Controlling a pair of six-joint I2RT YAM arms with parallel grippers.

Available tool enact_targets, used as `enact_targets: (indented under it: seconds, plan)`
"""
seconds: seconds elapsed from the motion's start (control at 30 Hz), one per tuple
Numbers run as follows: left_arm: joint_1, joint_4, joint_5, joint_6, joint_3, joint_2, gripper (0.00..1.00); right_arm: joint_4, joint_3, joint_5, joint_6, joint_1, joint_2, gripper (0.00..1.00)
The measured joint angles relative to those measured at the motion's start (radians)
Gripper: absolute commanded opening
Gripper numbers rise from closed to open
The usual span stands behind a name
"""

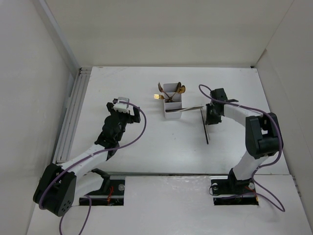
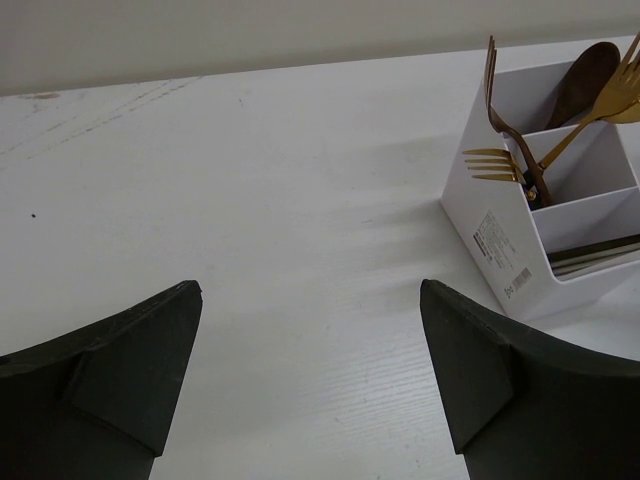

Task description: Sort the eating utensils into containers

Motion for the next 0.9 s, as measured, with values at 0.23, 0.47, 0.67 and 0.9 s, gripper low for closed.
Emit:
enact_targets:
  seconds: [0.23, 0.47, 0.67, 0.9]
  plan:
    - [0.000, 0.006, 0.000, 0.000, -0.004, 0.000, 0.89, -0.051, 0.106, 0.076, 0.000, 0.003, 0.081, 0.24]
    - [0.000, 0.006, 0.000, 0.000, -0.004, 0.000, 0.89, -0.071, 0.142, 0.111, -0.007, 0.001, 0.106, 0.00]
    - [0.000, 0.006, 0.000, 0.000, -0.004, 0.000, 0.89, -0.053, 0.096, 0.130, -0.008, -0.021, 0.062, 0.00]
    - [0.000, 0.006, 0.000, 0.000, -0.004, 0.000, 0.89, -0.030, 0.022, 0.263, 0.012, -0.065, -0.212, 0.00]
